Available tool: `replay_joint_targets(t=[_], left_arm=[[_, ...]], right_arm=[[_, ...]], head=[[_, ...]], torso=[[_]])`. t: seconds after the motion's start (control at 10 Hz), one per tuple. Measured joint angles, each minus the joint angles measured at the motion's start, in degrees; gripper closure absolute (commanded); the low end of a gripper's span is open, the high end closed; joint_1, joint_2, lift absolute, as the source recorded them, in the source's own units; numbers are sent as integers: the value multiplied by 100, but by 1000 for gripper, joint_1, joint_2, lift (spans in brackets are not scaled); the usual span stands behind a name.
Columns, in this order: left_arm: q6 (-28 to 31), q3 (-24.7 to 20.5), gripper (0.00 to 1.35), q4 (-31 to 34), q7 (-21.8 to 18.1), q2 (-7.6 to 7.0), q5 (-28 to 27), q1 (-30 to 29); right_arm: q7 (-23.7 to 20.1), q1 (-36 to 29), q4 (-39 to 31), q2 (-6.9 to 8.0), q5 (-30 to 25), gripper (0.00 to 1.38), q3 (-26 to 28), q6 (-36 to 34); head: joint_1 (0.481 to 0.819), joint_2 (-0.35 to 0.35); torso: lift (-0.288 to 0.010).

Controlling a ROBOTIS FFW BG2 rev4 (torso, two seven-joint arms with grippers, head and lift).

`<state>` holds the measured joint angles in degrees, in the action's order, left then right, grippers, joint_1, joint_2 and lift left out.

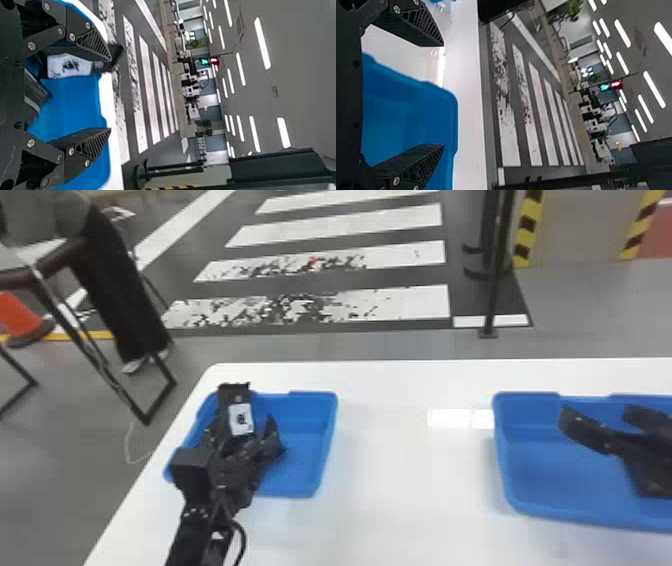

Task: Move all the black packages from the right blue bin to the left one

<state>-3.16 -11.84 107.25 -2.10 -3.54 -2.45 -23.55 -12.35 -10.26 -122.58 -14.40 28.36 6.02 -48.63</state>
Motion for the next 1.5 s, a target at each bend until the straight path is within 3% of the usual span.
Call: replay_joint_targets(t=[0.2,0.5,0.8,1.2,1.4,1.5], left_arm=[[-38,379,125,825,-94,-26,624,-563],[-181,828,127,1442,-144,-19,1030,-1123],[-278,972,127,1459,-173,-45,1056,-1149],[-394,958,127,1459,-185,-41,1056,-1160],[-440,941,127,1460,-186,-41,1055,-1156],[-443,928,127,1460,-185,-41,1048,-1161]], right_arm=[[455,275,-231,7,-686,122,86,-1425],[762,1052,512,-35,-1222,127,56,-2950],[802,1629,1405,-110,-1269,130,-113,-3129],[977,1916,2038,-123,-1282,144,-153,-2959],[1085,1952,2258,-111,-1282,259,-152,-2806],[1112,1960,2321,-107,-1260,460,-148,-2758]], head=[[695,73],[695,-47],[695,-85],[695,-100],[695,-106],[695,-106]], torso=[[-132],[-132],[-132],[-132],[-132],[-132]])
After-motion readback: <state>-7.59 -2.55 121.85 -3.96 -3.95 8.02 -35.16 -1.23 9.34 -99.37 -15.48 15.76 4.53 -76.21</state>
